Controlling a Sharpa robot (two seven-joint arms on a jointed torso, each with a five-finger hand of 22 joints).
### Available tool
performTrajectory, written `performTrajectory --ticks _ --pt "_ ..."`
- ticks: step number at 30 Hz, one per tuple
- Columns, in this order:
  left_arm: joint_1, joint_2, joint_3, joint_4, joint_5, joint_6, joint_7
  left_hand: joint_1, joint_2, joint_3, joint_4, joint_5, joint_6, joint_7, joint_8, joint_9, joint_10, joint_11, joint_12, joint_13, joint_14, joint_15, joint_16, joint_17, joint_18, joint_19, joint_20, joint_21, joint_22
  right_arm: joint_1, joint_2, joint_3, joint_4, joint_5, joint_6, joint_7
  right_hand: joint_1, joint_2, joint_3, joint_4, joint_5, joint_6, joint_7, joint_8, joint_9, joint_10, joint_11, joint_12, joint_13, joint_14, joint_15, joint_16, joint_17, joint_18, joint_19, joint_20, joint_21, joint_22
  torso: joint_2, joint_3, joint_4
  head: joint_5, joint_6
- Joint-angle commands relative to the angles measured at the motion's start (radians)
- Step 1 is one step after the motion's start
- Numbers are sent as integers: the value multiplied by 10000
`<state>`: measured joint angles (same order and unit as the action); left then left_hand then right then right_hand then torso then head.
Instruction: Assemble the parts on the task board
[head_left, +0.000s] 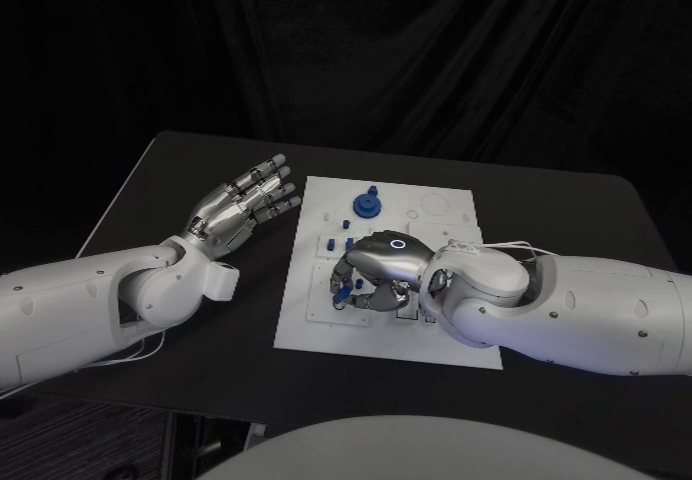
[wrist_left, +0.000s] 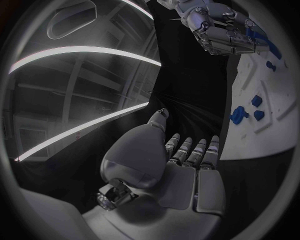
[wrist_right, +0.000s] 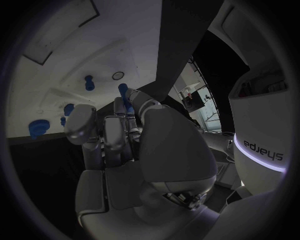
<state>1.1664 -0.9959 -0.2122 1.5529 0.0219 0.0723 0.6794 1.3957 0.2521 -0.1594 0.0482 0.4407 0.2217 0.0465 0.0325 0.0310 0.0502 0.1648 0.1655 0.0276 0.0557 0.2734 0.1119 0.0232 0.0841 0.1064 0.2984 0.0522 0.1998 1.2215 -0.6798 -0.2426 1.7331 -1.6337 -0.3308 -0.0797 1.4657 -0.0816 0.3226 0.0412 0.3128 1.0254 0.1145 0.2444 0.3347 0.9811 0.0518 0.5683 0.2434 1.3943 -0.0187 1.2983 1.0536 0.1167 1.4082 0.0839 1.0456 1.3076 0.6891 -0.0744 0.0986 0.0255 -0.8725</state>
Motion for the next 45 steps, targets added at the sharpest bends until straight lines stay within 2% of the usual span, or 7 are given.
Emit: performTrajectory --ticks 1,25,32,36,40,43,45 --pt "-20 27 8 3 22 156 510 6 88 77 5 41 -21 51 -8 6 4 48 46 13 -26 75 22 8 -181 62 -27 48 -17 -77 66 3 -95 -392 262 10 106 19 -2 -55 -26 81 22 35 900 77 -12 -64 -3 43 -34 -2 0 -153 26 -16 26 1297 13 5 18 -14 -1" --pt "-43 36 9 -31 22 193 467 -6 101 91 11 44 -23 53 -9 5 0 45 42 12 -30 74 21 8 -183 63 -26 48 -18 -299 310 4 -508 -655 337 -83 140 12 3 -100 -22 117 11 57 978 168 -32 -119 -9 39 -53 -20 -18 -149 17 -29 22 1295 -4 9 -23 16 -1" --pt "-49 55 9 -47 22 204 453 -11 110 103 12 51 -32 54 -11 4 -3 43 37 11 -33 73 20 7 -184 62 -26 46 -23 -350 399 3 -566 -658 466 -33 46 -19 24 -67 -82 -369 138 -297 952 -96 120 -425 -53 -27 58 -110 -132 -134 -68 30 -146 1248 -5 6 -13 -13 -1" --pt "-53 67 9 -54 22 209 446 -13 115 111 11 55 -42 56 -13 2 -5 42 35 10 -35 73 20 7 -184 60 -26 44 -28 -375 443 3 -607 -658 475 20 -206 -185 60 117 -386 -1387 334 -1018 615 -912 418 -940 -204 -115 309 -185 -247 -119 -174 209 -356 1191 -3 6 -11 -21 -1" --pt "-55 65 9 -59 22 209 439 -13 115 111 11 55 -42 56 -13 2 -5 42 35 10 -35 73 20 7 -184 60 -26 44 -28 -388 452 3 -629 -658 411 78 -440 -388 -133 302 -960 -2690 83 -1781 66 -2110 789 -1514 -427 -295 628 -274 -428 -63 -362 489 -739 1092 -8 5 -21 -16 -1" --pt "-57 60 9 -65 22 209 437 -15 122 123 9 59 -24 60 -11 4 -10 40 27 9 -37 72 20 7 -185 61 -26 44 -27 -393 433 3 -629 -658 261 137 -499 -419 -386 344 -1215 -3233 -35 -1812 -200 -2697 876 -1690 -513 -404 695 -319 -535 -12 -467 591 -956 1037 -12 2 -21 -31 -1" --pt "-59 55 9 -69 22 209 439 -15 122 123 9 59 -24 60 -11 4 -10 40 27 9 -37 72 20 7 -185 61 -26 44 -27 -395 388 4 -615 -658 75 190 -586 -460 -677 446 -1493 -4712 -227 -1850 -836 -3294 937 -1875 -616 -494 699 -355 -622 32 -550 636 -1121 996 -12 3 -23 -30 -1"
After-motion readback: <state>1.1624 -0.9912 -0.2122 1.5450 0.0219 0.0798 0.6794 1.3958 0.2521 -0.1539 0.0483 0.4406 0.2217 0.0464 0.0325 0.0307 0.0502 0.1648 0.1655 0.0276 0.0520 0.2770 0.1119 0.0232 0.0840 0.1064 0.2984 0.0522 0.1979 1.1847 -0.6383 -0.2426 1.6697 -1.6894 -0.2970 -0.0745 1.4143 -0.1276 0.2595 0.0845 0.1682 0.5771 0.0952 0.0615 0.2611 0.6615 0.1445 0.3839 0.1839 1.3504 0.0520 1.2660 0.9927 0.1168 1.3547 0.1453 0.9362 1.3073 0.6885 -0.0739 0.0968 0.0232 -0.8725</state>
